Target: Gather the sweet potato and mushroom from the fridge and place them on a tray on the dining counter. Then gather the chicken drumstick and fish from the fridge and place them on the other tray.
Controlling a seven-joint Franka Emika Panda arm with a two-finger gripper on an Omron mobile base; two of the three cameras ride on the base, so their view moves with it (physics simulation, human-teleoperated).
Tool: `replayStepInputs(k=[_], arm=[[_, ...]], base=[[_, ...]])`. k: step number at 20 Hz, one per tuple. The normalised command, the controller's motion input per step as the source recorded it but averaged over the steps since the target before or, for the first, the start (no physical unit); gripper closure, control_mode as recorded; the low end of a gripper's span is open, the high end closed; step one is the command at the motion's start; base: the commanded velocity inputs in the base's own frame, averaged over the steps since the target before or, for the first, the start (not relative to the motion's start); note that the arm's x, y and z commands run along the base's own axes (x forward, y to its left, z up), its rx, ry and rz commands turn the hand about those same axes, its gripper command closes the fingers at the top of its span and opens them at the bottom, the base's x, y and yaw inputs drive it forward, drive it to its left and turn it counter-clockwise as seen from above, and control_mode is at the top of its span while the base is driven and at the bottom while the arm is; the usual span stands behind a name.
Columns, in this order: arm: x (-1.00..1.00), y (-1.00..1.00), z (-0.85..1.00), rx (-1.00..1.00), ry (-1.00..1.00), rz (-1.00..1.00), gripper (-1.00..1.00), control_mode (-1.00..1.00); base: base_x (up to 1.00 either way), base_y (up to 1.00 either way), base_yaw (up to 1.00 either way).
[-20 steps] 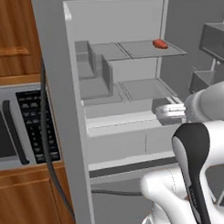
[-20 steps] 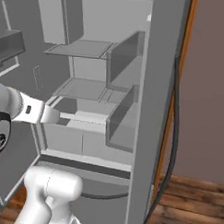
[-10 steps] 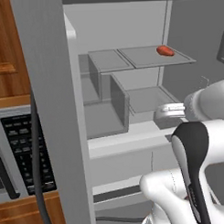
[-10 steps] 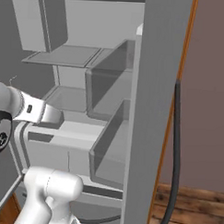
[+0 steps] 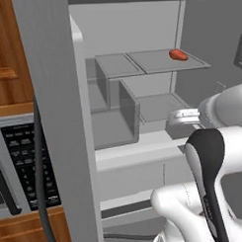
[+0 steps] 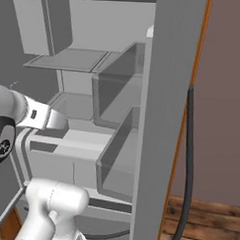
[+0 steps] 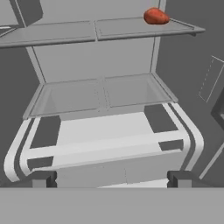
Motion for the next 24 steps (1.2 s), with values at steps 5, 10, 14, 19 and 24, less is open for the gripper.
replayStepInputs(k=[5, 10, 14, 19, 24], arm=[[0.69, -0.38, 0.67, 0.00, -0.04, 0.00, -1.00, -1.00], [0.33, -0.27, 0.61, -0.07, -0.12, -0.08, -1.00, -1.00], [0.14, -0.18, 0.32, -0.06, -0.09, -0.19, -1.00, -1.00], [0.10, -0.45, 0.05, 0.00, 0.03, -0.25, -1.00, -1.00], [0.40, -0.31, 0.00, 0.00, 0.17, -0.24, -1.00, -1.00]], base=[[0.00, 0.00, 0.00], [0.00, 0.00, 0.00], [0.00, 0.00, 0.00], [0.00, 0.00, 0.00], [0.00, 0.00, 0.00]])
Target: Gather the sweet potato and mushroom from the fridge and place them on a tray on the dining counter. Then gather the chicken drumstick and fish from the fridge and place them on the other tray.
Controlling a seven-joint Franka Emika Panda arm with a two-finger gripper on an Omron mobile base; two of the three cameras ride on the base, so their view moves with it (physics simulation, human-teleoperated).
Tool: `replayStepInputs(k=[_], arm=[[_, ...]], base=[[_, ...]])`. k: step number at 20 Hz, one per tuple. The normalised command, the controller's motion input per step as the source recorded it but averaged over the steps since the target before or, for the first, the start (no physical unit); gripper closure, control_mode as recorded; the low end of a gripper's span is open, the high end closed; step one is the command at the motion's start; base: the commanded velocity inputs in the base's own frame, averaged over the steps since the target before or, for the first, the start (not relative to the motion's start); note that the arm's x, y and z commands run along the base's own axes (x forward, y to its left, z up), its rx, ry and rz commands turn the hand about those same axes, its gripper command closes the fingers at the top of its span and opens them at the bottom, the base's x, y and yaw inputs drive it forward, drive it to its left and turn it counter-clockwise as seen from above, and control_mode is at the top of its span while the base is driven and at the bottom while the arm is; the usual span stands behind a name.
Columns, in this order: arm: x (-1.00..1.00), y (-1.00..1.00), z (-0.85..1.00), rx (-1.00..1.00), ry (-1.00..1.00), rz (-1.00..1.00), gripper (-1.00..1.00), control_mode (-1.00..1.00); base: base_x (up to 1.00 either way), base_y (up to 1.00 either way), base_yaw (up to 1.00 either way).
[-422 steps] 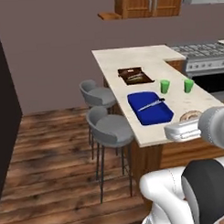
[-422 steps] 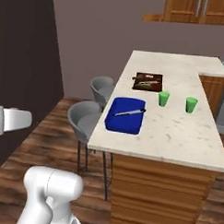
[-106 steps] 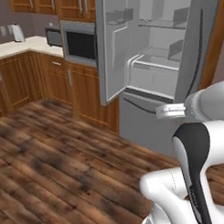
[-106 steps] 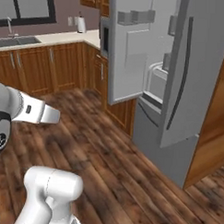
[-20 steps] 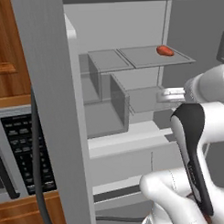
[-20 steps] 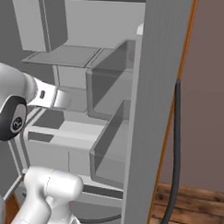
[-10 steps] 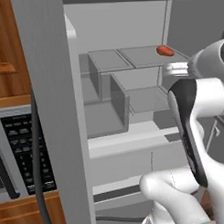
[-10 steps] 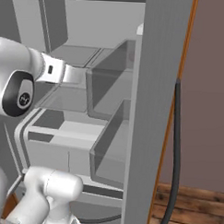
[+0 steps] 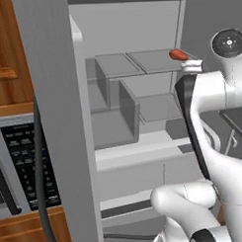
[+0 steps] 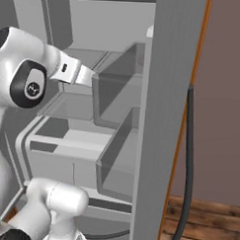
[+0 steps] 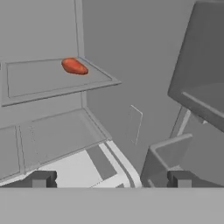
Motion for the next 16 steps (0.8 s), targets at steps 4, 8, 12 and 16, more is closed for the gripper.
replayStepInputs(k=[4, 8, 12, 16], arm=[[0.52, -0.12, 0.01, 0.00, 0.28, -0.06, -1.00, -1.00], [0.36, -0.23, 0.08, 0.00, 0.12, 0.02, -1.00, -1.00], [0.43, -0.24, 0.00, 0.00, 0.03, 0.07, -1.00, -1.00], [0.57, -0.21, -0.03, 0.00, 0.02, 0.08, -1.00, -1.00]], base=[[0.00, 0.00, 0.00], [0.00, 0.00, 0.00], [0.00, 0.00, 0.00], [0.00, 0.00, 0.00]])
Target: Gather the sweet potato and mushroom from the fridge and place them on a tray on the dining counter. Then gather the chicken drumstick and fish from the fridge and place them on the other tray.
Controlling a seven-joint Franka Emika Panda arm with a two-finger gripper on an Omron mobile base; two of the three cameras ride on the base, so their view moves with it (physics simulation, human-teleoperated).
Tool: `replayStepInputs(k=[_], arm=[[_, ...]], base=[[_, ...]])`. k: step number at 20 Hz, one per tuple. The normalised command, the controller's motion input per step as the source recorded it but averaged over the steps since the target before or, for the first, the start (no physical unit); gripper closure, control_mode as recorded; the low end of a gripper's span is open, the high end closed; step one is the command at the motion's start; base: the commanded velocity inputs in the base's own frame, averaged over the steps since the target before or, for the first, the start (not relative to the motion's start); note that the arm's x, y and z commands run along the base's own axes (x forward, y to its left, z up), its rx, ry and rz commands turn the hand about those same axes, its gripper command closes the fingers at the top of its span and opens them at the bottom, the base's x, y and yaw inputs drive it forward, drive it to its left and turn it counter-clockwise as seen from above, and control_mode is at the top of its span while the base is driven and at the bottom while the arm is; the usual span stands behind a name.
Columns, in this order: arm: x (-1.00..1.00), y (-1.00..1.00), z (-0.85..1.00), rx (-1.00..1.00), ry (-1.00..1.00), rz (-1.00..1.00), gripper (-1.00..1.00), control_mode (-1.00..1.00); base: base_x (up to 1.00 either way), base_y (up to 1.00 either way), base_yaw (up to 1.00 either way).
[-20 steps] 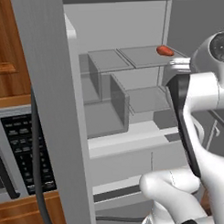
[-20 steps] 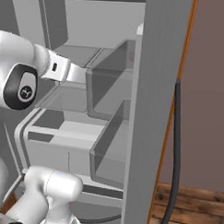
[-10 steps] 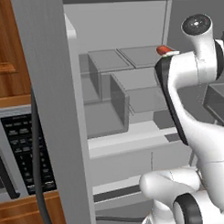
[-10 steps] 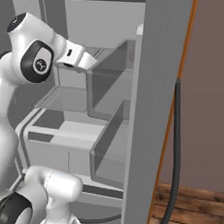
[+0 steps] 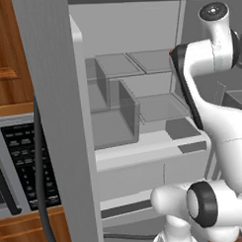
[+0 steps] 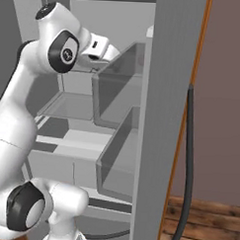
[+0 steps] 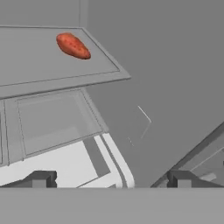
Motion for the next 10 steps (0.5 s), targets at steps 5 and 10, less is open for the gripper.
replayStepInputs(k=[5, 10], arm=[[0.64, -0.20, -0.04, 0.00, 0.01, 0.08, -1.00, -1.00], [0.75, -0.08, -0.10, 0.00, 0.07, 0.06, -1.00, -1.00]], base=[[0.00, 0.00, 0.00], [0.00, 0.00, 0.00]])
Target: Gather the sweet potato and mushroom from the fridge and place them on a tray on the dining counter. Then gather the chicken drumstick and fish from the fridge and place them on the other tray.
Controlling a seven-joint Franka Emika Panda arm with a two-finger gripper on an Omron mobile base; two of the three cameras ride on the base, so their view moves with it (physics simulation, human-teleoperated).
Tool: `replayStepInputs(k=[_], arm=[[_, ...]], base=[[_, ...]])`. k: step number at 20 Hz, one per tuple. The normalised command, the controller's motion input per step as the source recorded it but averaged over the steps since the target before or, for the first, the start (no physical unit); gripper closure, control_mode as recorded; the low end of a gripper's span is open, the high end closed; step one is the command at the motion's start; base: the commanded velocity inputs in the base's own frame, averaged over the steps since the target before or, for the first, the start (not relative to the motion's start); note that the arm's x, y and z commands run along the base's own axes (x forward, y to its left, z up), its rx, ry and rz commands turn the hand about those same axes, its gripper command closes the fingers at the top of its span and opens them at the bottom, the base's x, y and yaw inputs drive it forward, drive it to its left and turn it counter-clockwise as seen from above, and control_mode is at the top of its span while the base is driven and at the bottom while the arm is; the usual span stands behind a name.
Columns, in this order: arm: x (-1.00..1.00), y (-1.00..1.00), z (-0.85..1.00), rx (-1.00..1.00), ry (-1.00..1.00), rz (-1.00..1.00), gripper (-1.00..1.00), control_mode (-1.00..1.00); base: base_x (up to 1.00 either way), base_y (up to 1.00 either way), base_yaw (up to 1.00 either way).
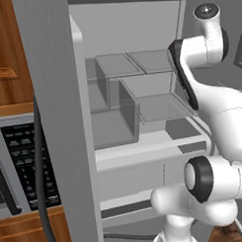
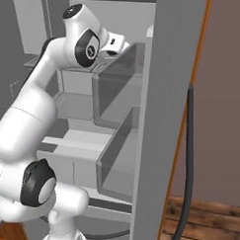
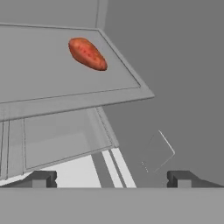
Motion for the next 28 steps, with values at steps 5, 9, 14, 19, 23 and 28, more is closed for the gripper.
replayStepInputs(k=[5, 9, 14, 19, 23, 28], arm=[[0.70, -0.03, -0.09, 0.00, 0.14, 0.05, -1.00, -1.00], [0.29, -0.15, -0.01, 0.00, 0.11, 0.00, -1.00, -1.00], [0.33, -0.15, 0.00, -0.01, 0.07, 0.00, -1.00, -1.00], [0.42, -0.10, -0.01, 0.00, 0.03, 0.02, -1.00, -1.00], [0.38, -0.15, 0.00, 0.00, 0.00, 0.05, -1.00, -1.00], [0.34, -0.12, 0.00, 0.00, 0.00, 0.06, -1.00, -1.00]], base=[[0.00, 0.00, 0.00], [0.00, 0.00, 0.00], [0.00, 0.00, 0.00], [0.00, 0.00, 0.00], [0.00, 0.00, 0.00], [0.00, 0.00, 0.00]])
